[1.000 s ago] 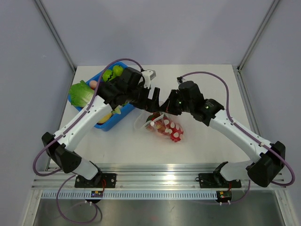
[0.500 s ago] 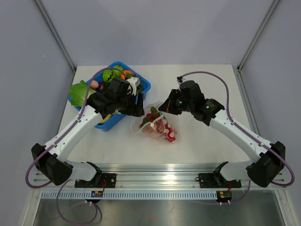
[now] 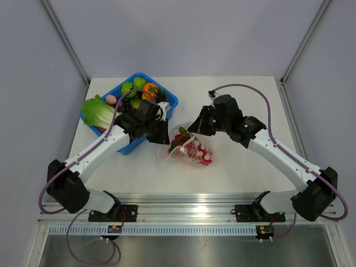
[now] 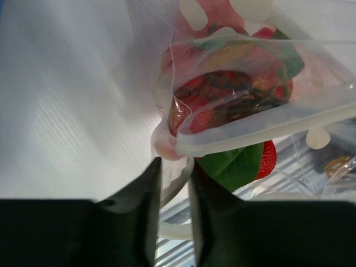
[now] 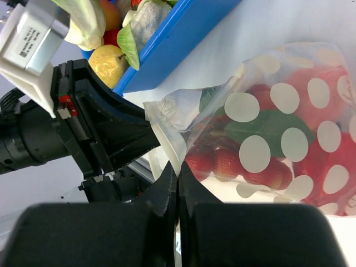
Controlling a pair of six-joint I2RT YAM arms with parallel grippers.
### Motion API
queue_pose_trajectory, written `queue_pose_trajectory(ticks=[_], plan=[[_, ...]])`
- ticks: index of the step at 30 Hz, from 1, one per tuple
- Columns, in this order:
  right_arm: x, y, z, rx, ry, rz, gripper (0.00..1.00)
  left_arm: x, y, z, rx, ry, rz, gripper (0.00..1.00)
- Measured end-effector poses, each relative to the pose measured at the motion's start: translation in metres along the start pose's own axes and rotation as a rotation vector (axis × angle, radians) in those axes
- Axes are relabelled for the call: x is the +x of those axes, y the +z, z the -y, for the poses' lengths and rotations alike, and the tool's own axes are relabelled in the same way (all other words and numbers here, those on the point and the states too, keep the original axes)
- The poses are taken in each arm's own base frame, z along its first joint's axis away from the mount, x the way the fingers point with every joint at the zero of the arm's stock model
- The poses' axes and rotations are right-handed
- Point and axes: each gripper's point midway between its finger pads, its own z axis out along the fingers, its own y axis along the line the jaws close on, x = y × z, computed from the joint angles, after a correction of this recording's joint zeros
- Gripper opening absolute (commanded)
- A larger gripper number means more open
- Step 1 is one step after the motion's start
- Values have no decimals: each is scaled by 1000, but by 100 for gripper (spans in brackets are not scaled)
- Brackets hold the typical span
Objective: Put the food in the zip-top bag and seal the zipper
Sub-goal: Zip the zipper food storage bag at the center of the board.
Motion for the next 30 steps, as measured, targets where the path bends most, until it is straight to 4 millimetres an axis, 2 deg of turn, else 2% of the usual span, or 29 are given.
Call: queue_pose_trajectory(ticks=[1,2,4,7,8,10,15,18,25,27,30], plan=[[0,0,1,3,-6,-2,0,1,3,0,2,-3,-7,7],[0,0,3,6,-10,-3,0,2,6,1,8,-14,-15,0],[-1,-1,6,14,-24,-16,1,2,10,6,35,-23,-29,0],[-5,-4,13,34,-60,-29,10,1,7,23,123,-49,-42,0],[-7,-6,15,44,-73,-30,19,-3,5,29,147,-59,-35,0],[-15,-10,19,71,-103,-27,32,-14,-3,40,179,-80,-10,0],[-50,-24,14,138,-241,33,53,-55,-24,61,229,-134,92,0],[-56,-38,10,136,-306,67,55,-71,-23,64,238,-171,121,0],[-34,-87,24,94,-424,168,55,-75,-2,49,205,-246,90,0],[-26,-93,32,86,-460,198,55,-76,-2,46,201,-258,92,0],[-13,-93,48,71,-516,230,57,-78,-2,43,196,-268,97,0]])
